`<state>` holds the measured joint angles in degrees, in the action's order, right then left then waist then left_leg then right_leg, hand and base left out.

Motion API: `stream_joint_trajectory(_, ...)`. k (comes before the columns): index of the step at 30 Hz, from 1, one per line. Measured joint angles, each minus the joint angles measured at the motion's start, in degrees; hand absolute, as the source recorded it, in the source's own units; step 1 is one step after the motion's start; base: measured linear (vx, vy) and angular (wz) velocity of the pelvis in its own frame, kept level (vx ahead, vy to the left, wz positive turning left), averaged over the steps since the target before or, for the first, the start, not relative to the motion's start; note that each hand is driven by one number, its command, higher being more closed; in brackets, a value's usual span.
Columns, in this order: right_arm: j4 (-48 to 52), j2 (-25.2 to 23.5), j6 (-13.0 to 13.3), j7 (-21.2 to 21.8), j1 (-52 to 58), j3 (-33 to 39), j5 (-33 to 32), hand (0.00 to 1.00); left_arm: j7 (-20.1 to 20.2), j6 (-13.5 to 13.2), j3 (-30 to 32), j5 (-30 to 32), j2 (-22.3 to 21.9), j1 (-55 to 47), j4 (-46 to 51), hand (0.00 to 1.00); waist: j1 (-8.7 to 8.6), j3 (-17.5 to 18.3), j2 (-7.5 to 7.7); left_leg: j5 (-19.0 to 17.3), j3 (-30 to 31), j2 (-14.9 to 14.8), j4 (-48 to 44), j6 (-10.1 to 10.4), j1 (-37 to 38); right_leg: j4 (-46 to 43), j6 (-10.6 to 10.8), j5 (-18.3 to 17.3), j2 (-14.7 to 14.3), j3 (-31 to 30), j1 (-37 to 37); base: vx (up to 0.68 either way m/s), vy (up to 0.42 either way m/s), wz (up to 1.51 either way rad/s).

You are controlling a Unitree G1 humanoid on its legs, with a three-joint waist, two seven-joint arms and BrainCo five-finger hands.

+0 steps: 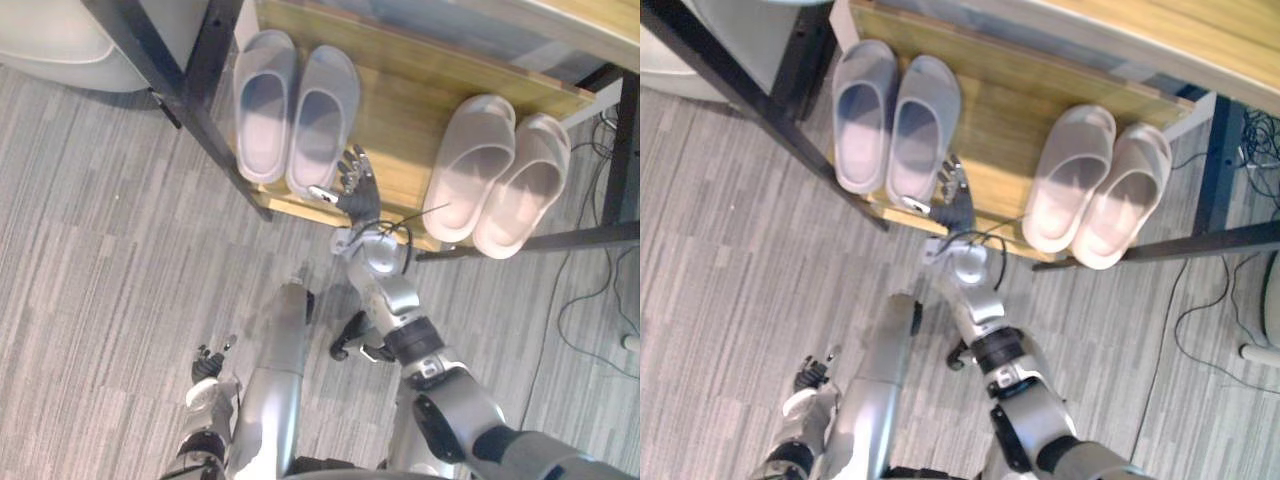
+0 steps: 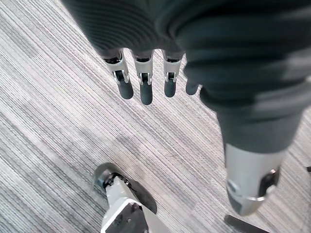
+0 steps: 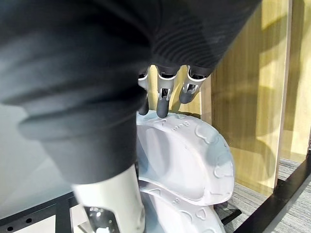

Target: Organize the slippers on the shoe rack

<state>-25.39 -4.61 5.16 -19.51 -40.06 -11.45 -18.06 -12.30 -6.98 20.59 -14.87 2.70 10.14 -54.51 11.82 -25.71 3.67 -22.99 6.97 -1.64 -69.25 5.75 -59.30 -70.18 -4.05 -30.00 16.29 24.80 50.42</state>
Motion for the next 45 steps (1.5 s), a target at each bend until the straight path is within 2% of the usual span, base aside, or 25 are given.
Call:
stream_joint_trajectory(3,0.4,0.8,-0.7,0.2,0.4,0.8,0.4,0.0,0.1,0.0,0.0,-0.2,-0.1,0.0,0.4,0.0,-0.18,0.0,-0.04,0.0,-0.1,0.0,0.6,-0.1,1.3,0.7,0.0,0.0,-0.1,0.0,-1.3,0.0,0.0,0.0)
stream_joint_trajectory(7,6.1,2.6,-1.3,0.8,7.1,2.3,4.7,0.0,0.2,0.0,-0.2,-0.5,-0.3,-0.3,0.8,0.0,-0.39,-0.3,-0.04,0.5,-1.0,-0.3,5.0,-0.8,7.2,4.9,0.3,1.1,-0.5,0.3,-6.6,0.04,-0.007,-0.01)
stream_joint_trajectory(8,7.0,3.0,-1.3,1.1,8.9,2.3,5.7,0.0,0.3,0.0,-0.7,-0.4,-0.2,-0.7,1.0,0.0,-0.46,-0.4,0.0,0.8,-1.6,-0.8,6.9,-1.2,9.0,6.8,-0.4,2.1,-0.8,0.4,-8.3,0.08,-0.009,-0.14)
stream_joint_trajectory(13,11.0,4.8,-1.5,3.1,19.9,1.9,11.7,0.0,1.4,-0.2,-3.1,0.1,0.1,-4.3,2.4,0.0,-2.28,-0.3,0.14,4.4,-4.2,-2.0,20.1,-1.5,22.2,20.4,0.3,7.4,-3.4,0.3,-19.8,0.11,0.002,-0.15)
stream_joint_trajectory(15,13.0,5.3,-1.5,4.4,26.6,1.7,14.0,0.0,1.6,-0.4,-4.7,0.2,0.7,-6.9,2.6,0.0,-3.06,1.9,0.5,6.8,-5.6,-2.2,28.1,-1.8,28.9,28.1,1.0,10.3,-4.9,0.1,-25.5,0.15,0.029,-0.14)
stream_joint_trajectory(19,12.6,7.4,-1.4,7.8,33.8,0.7,18.5,0.0,3.2,-0.4,-9.2,2.5,3.0,-8.9,0.0,0.0,-4.03,6.7,0.76,10.4,-6.8,-2.1,39.5,-1.8,37.2,39.7,1.9,14.7,-7.2,0.0,-32.7,0.21,0.03,-0.1)
stream_joint_trajectory(21,9.4,8.0,-1.3,9.6,36.8,0.1,21.2,0.0,4.4,-0.1,-11.2,4.2,4.1,-10.0,-1.9,0.0,-5.42,9.9,1.1,13.1,-7.8,-1.9,47.5,-1.8,43.4,47.8,2.8,18.0,-8.8,-0.3,-38.1,0.19,0.032,-0.13)
stream_joint_trajectory(26,3.2,9.4,-1.2,12.0,42.0,0.8,24.8,0.0,6.1,-0.1,-15.8,7.0,4.3,-11.2,-3.4,0.0,-6.32,14.5,0.65,17.1,-10.6,-1.4,59.6,-2.4,52.5,60.9,4.4,24.0,-11.1,-2.2,-46.0,0.13,0.051,-0.25)
stream_joint_trajectory(31,-5.5,9.3,-1.5,12.6,44.4,3.0,28.5,0.0,7.1,0.1,-18.1,9.3,3.5,-12.2,-3.6,0.0,-7.3,16.9,-0.29,17.8,-11.8,-0.4,63.1,-3.0,57.0,68.9,5.6,27.9,-12.0,-3.6,-51.5,0.05,0.063,-0.14)
stream_joint_trajectory(34,-10.9,9.1,-1.8,12.5,44.5,4.7,29.5,0.0,7.2,0.1,-18.9,9.8,3.2,-12.4,-3.6,0.0,-7.3,17.6,-0.8,17.8,-11.6,0.0,63.4,-3.1,57.6,70.9,5.9,28.9,-12.1,-3.7,-52.6,0.0,0.047,0.04)
stream_joint_trajectory(39,-26.1,9.4,-2.7,11.5,43.5,8.8,29.3,0.0,7.2,0.1,-20.7,10.3,3.0,-13.2,-3.7,0.0,-7.29,18.8,-2.02,19.8,-10.6,1.2,66.5,-4.0,59.6,73.4,6.1,30.5,-12.1,-3.3,-54.6,-0.03,0.035,0.07)
stream_joint_trajectory(45,-30.2,9.5,-3.0,10.9,43.4,9.3,29.0,0.0,6.7,0.0,-23.1,10.3,3.2,-13.1,-4.1,0.0,-7.7,19.0,-2.14,22.6,-8.3,2.2,70.2,-4.7,61.2,74.5,6.3,31.3,-11.5,-1.4,-55.8,-0.06,0.034,0.17)
